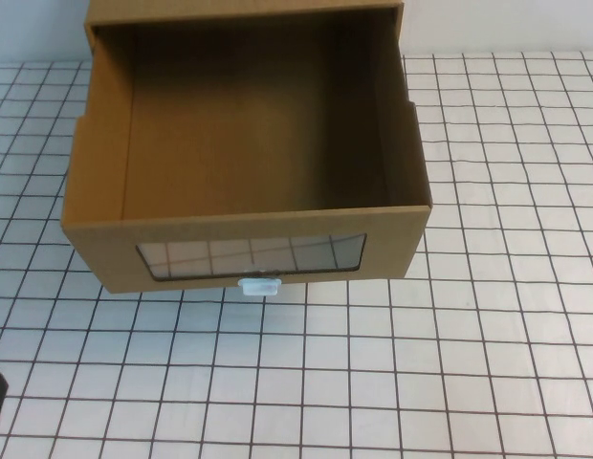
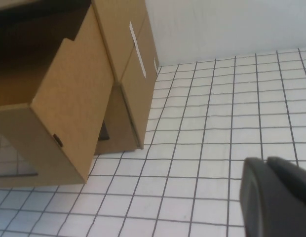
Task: Open the shoe box
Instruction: 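Pull the top drawer of the cardboard box fully open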
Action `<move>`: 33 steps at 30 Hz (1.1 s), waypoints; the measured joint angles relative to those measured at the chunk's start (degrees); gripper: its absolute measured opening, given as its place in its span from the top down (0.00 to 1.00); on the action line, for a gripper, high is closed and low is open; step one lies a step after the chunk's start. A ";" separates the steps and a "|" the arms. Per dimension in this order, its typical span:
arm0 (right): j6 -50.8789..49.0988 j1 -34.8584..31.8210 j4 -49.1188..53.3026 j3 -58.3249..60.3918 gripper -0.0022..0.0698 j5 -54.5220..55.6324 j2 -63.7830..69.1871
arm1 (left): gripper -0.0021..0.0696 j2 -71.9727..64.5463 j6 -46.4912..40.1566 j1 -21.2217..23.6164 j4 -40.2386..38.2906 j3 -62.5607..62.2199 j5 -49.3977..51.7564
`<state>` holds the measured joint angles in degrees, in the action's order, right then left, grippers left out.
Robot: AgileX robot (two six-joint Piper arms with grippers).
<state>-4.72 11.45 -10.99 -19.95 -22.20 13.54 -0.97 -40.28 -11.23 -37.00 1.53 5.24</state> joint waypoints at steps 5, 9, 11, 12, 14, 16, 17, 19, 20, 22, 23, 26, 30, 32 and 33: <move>0.03 0.00 0.00 0.00 0.99 1.80 0.00 | 0.97 0.00 0.00 0.00 0.00 0.00 1.86; 0.09 0.00 0.00 0.00 0.99 1.14 0.00 | 0.97 0.00 0.00 0.00 0.00 0.00 2.34; 0.09 0.00 0.00 0.00 0.99 -0.08 0.00 | 0.97 0.00 0.00 0.00 0.00 0.00 2.34; 0.09 0.00 0.00 0.00 0.99 -0.61 0.00 | 0.97 0.00 0.00 0.00 0.00 0.00 2.34; 0.09 0.00 0.00 0.00 0.99 -1.53 0.00 | 0.97 0.00 0.00 0.00 0.00 0.00 2.34; 0.09 0.00 0.00 0.00 0.99 -2.12 0.00 | 0.97 0.00 0.00 0.00 0.00 0.00 2.34; 0.09 0.00 0.00 0.00 0.99 -2.25 0.00 | 0.97 0.00 0.00 0.00 0.00 0.00 2.34; 0.17 0.00 0.67 0.00 0.99 -2.25 0.00 | 0.97 0.00 0.00 0.00 0.00 0.00 2.34; 0.17 0.00 1.39 0.00 0.99 -2.25 0.00 | 0.97 0.00 0.00 0.00 0.00 0.00 2.34; 0.17 0.00 1.92 0.15 0.99 -1.76 0.00 | 0.97 0.00 0.00 0.00 0.00 0.00 2.34; 0.22 0.00 2.04 0.53 0.99 -0.72 -0.18 | 0.97 0.00 0.00 0.00 0.00 0.00 2.37; 0.22 -2.53 2.15 3.27 0.99 5.60 -1.16 | 0.97 0.00 0.00 0.00 0.00 0.00 2.47; 0.22 -9.50 1.02 9.54 0.99 10.34 -4.87 | 0.97 0.00 0.00 0.00 0.00 0.00 2.47; 0.22 -12.19 0.52 12.45 0.99 10.86 -7.77 | 0.97 0.00 0.00 0.00 0.00 0.00 2.47; 0.31 -13.00 0.40 13.87 0.99 10.99 -9.18 | 0.97 0.00 0.00 0.00 0.00 0.00 2.47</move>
<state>-4.41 -1.55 -10.59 -6.08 -11.21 4.35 -0.97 -40.28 -11.23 -37.00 1.53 7.71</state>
